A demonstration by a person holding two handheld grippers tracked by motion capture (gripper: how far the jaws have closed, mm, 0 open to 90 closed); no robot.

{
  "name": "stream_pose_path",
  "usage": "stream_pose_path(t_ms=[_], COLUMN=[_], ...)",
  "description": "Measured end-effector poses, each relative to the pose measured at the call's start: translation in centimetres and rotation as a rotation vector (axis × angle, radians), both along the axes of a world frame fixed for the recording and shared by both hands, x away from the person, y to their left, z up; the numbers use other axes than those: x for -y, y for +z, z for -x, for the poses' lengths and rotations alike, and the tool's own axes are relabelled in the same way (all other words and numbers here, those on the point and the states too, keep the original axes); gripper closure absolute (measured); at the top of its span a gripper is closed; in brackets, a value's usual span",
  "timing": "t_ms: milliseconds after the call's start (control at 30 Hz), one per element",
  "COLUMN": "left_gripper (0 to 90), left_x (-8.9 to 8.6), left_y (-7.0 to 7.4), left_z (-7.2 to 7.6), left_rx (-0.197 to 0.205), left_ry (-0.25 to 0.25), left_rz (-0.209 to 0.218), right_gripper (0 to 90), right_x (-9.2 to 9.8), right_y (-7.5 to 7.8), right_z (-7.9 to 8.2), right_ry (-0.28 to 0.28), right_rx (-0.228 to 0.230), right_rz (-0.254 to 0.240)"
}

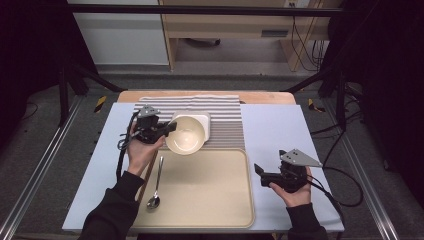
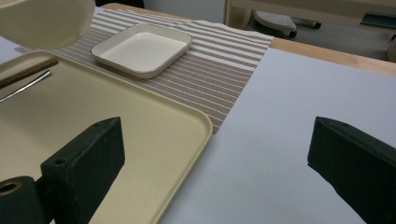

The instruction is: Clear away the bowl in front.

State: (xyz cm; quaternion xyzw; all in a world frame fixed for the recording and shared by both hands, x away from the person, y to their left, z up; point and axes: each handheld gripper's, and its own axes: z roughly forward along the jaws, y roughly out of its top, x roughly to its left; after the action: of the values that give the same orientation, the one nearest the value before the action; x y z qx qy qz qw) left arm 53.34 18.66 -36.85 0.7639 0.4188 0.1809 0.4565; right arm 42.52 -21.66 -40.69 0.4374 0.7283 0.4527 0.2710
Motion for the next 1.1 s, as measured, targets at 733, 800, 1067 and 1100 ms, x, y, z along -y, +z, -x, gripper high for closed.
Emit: stream_pose_path(t_ms=[733, 800, 1067, 1100], left_gripper=[81.8, 81.8, 81.6, 81.7], left_x=[1.9, 2.0, 2.4, 2.4], left_y=[-4.6, -4.9, -6.2, -6.3], left_z=[2.1, 2.1, 2.0, 1.9], left_rx=[-0.083, -0.09, -0.12, -0.123], left_ry=[-0.054, -0.054, -0.061, -0.059], left_rz=[-0.082, -0.083, -0.114, -0.116], right_gripper=[4.3, 4.3, 4.3, 4.3], right_x=[-0.2, -0.2, -0.2, -0.2], right_y=[0.0, 0.0, 0.0, 0.0], right_z=[0.1, 0.1, 0.1, 0.1], right_ry=[0.003, 0.004, 0.005, 0.005], right_rx=[-0.001, -0.003, -0.003, -0.003], right_rz=[0.003, 0.001, 0.001, 0.0])
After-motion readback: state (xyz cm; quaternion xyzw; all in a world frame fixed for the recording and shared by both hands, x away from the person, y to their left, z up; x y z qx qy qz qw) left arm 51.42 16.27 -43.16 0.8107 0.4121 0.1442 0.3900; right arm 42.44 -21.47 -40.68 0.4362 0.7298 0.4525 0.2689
